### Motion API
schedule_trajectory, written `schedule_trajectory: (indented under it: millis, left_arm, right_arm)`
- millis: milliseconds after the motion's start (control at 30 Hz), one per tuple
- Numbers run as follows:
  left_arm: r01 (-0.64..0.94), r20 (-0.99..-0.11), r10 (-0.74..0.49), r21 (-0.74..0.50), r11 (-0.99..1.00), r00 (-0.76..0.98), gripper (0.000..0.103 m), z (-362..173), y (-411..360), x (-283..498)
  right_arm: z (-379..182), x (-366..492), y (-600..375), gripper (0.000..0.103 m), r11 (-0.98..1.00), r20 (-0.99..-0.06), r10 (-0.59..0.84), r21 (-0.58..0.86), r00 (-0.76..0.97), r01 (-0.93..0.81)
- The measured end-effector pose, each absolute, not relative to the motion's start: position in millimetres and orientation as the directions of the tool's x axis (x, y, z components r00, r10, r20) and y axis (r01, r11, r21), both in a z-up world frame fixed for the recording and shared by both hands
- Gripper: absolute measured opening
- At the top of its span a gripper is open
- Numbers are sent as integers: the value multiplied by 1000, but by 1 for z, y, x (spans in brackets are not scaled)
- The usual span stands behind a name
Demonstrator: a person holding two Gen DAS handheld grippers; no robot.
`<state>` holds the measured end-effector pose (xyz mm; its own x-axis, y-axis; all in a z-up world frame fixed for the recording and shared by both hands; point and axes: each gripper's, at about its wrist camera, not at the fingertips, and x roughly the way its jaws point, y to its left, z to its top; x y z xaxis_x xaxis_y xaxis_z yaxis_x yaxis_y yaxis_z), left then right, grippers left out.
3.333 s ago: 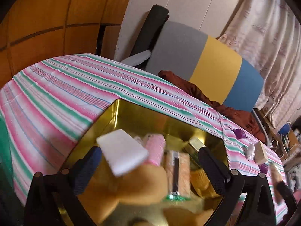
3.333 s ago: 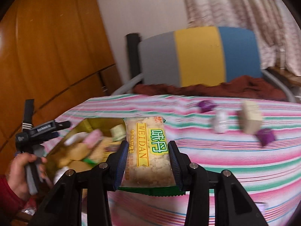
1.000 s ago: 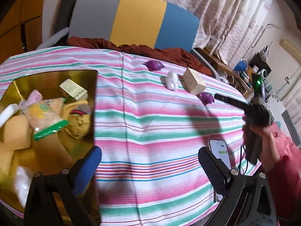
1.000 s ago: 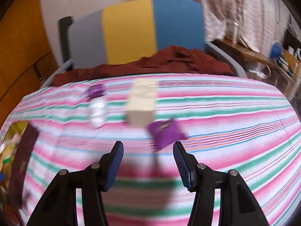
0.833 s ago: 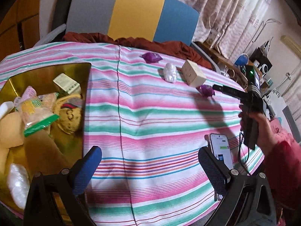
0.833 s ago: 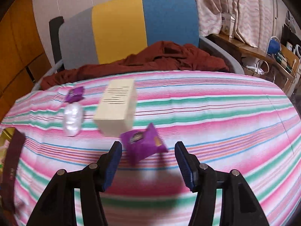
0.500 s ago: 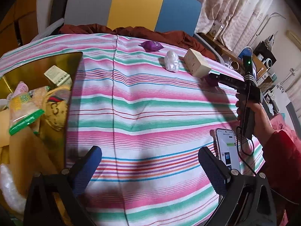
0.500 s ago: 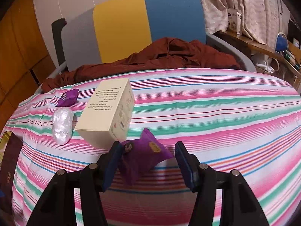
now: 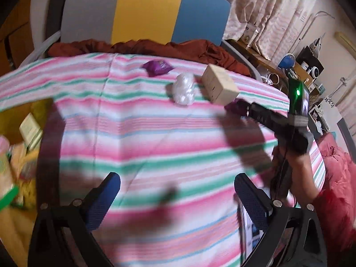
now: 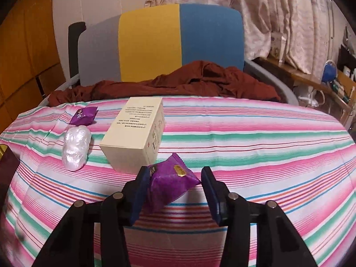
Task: Organize objects
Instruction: 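Move the right tool back and grasp a purple snack packet, then grasp the cream box with the left tool while the right tool holds the packet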
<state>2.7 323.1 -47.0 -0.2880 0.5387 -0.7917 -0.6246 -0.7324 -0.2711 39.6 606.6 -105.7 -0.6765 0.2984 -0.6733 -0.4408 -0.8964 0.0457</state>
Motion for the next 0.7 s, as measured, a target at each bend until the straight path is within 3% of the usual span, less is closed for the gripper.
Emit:
schedule_trajectory:
  millis: [400,700]
  left_arm:
    - [-667,-774,555,-243,-705,-305,103,-40,461,-49]
    - [-639,-828,478,-202,-742,-294,103,-67,539,-97]
  right_arm:
    - [-96,65,606,45,-817,-590,454,22,-668,-576]
    - [-101,73,624,45,-748,-609,499,57,-616,-661]
